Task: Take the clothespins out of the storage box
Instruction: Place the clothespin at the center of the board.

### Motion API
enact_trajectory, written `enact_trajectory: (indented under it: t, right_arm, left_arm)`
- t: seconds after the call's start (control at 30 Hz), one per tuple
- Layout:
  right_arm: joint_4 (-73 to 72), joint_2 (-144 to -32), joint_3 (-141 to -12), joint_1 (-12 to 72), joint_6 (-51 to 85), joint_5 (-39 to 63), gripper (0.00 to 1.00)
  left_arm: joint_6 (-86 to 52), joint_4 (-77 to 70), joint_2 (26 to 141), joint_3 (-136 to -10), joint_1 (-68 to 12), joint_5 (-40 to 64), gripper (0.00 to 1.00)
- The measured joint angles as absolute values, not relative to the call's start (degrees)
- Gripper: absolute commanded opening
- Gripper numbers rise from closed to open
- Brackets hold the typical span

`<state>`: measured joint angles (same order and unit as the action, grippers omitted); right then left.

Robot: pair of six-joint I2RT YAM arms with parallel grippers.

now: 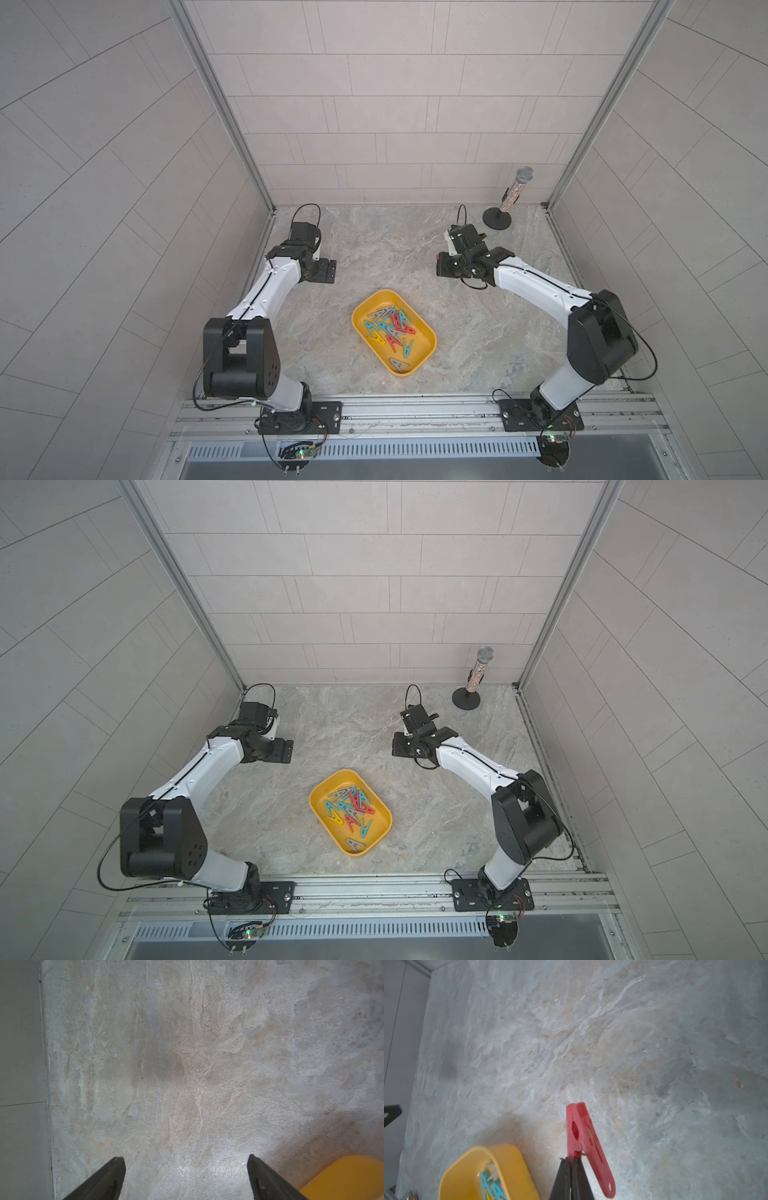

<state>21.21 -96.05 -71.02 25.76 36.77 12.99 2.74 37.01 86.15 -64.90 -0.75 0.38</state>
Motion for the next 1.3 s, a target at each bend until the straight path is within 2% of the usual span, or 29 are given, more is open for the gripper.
enact_trajectory:
  t: [0.43, 1.07, 1.3]
  right_arm:
    - [21.0, -115.5, -84.1, 21.2, 41.8, 16.4, 0.0]
    - [21.3, -126.3, -95.0, 16.8, 42.0, 18.0, 0.0]
    - [22.6, -128.2, -97.5, 16.4, 41.1, 18.1, 0.12]
  left_arm:
    - [2.7, 36.7, 85.8, -64.9, -0.8, -0.1, 1.0]
    - [2.7, 36.7, 85.8, -64.9, -0.8, -0.1, 1.0]
    - [2.7, 36.7, 85.8, -64.9, -0.8, -0.1, 1.0]
